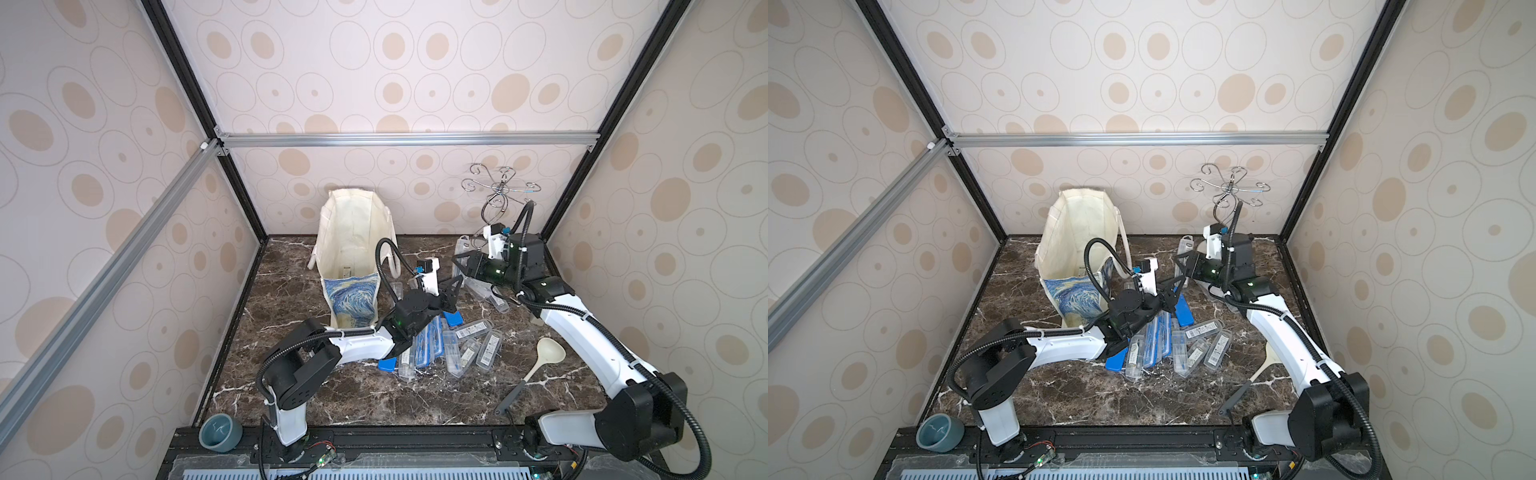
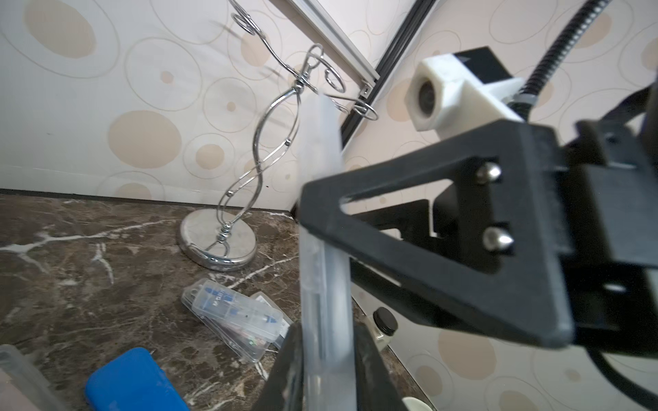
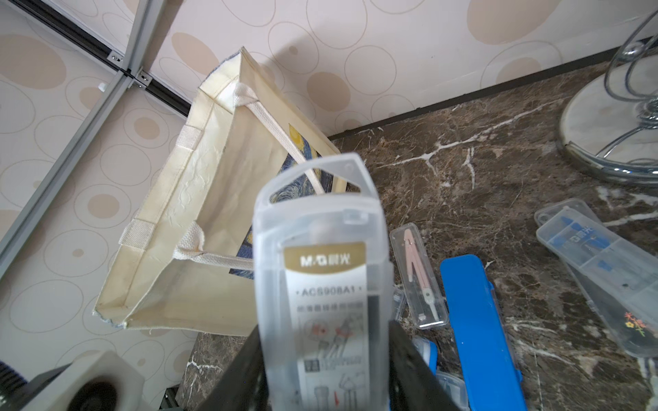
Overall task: Put the compass set into the canvas bag
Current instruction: Pick up the compass set at the center of the board.
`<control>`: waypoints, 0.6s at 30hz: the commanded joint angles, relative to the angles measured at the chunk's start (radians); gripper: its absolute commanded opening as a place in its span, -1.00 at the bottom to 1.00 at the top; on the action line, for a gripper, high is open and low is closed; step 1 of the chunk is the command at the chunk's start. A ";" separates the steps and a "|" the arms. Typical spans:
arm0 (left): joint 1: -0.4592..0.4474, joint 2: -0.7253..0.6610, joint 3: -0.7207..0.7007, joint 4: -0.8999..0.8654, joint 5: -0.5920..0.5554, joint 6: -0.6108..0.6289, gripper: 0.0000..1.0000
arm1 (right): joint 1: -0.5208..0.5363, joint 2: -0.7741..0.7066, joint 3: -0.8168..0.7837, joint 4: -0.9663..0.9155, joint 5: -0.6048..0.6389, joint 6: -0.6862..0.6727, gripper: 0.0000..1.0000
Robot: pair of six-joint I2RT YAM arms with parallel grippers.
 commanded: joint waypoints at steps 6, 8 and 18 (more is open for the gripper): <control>-0.004 -0.001 0.004 0.110 0.024 0.009 -0.71 | 0.008 -0.008 -0.009 0.008 -0.022 0.005 -0.12; -0.003 0.001 0.001 0.121 0.029 0.011 -0.72 | 0.008 -0.003 -0.009 0.009 -0.025 0.007 -0.11; 0.001 -0.025 0.014 -0.011 -0.020 0.043 -0.72 | 0.002 -0.036 0.001 -0.046 0.052 -0.016 0.98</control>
